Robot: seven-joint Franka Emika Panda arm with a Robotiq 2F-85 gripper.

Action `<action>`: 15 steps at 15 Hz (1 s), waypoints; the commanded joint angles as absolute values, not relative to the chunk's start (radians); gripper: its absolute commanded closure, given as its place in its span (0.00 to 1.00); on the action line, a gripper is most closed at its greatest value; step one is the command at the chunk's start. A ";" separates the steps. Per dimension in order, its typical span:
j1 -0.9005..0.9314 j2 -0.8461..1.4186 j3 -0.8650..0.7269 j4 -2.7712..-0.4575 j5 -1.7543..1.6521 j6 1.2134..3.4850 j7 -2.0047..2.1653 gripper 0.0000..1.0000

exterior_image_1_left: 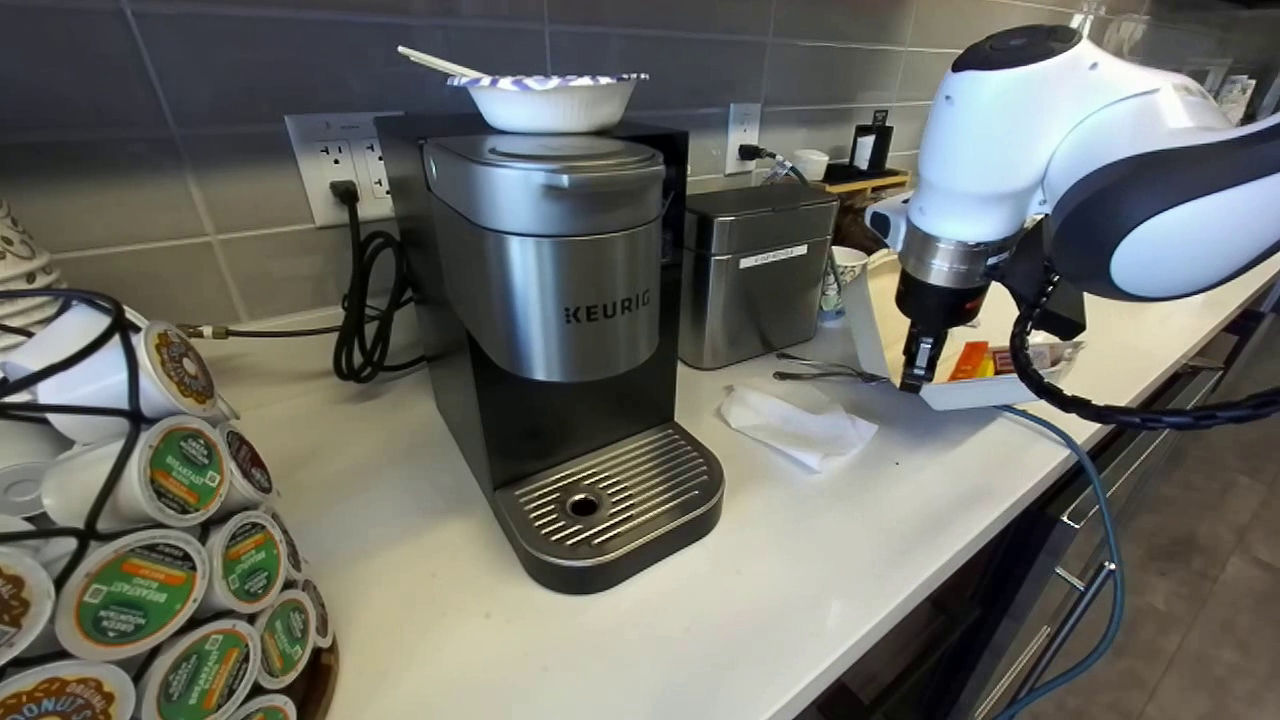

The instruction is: Move the Foam food container to the left

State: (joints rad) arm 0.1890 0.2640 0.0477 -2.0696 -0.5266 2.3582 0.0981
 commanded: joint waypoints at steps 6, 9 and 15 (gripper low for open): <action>0.196 0.298 0.018 -1.999 -0.623 2.350 0.118 0.35; 0.202 0.262 0.009 -2.024 -0.681 2.336 0.162 0.13; 0.197 0.140 -0.002 -2.158 -0.929 2.437 0.418 0.00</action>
State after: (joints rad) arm 0.1893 0.2276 0.0156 -2.0506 -0.7923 2.3748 0.2222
